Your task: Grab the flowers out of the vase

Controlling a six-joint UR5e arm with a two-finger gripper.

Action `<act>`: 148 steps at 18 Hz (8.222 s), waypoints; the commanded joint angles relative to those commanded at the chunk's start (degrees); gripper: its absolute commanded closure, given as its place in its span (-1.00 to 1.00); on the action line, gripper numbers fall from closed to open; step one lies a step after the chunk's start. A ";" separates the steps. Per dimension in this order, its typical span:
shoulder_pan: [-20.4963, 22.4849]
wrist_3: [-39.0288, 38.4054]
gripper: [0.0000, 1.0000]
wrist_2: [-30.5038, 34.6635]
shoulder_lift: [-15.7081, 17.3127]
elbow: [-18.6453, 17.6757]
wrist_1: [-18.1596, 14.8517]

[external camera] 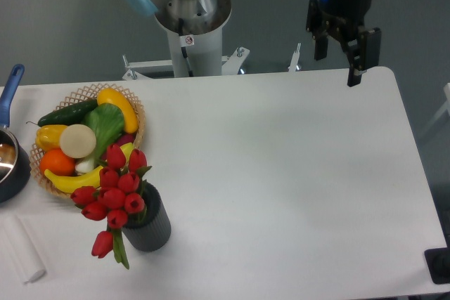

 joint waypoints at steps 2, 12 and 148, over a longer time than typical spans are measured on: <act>0.00 0.09 -1.00 0.09 0.00 0.00 0.09; 0.97 -8.41 -1.00 -9.04 2.90 -7.90 8.06; -8.09 -75.76 0.21 -60.29 -10.37 -1.15 33.66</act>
